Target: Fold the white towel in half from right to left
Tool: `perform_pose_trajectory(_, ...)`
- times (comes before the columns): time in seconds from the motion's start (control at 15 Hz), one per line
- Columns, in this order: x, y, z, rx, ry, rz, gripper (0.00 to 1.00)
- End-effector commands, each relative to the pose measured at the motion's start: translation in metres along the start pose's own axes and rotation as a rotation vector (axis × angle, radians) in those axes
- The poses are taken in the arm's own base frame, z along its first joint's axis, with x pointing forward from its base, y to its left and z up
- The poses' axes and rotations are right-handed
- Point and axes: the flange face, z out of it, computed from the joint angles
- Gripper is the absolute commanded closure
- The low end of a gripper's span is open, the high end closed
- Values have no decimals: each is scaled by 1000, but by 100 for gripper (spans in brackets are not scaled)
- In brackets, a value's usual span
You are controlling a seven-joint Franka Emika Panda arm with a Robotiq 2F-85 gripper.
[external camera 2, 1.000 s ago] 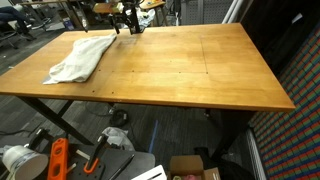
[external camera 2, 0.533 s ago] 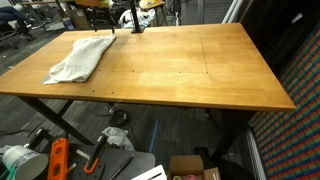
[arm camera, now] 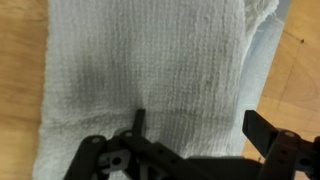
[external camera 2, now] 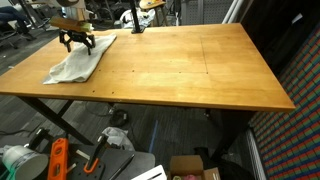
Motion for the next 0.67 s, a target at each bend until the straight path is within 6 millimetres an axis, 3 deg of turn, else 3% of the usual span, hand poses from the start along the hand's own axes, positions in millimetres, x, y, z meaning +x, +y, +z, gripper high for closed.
perform_pose_trajectory(0.0, -36, -5, 8, -17, 31, -29, 0)
perform_pose_trajectory(0.27, -47, 0, 13, -35, 59, -28, 0)
perform_pose_trajectory(0.6, -48, 8, 21, -66, 119, 1, 0)
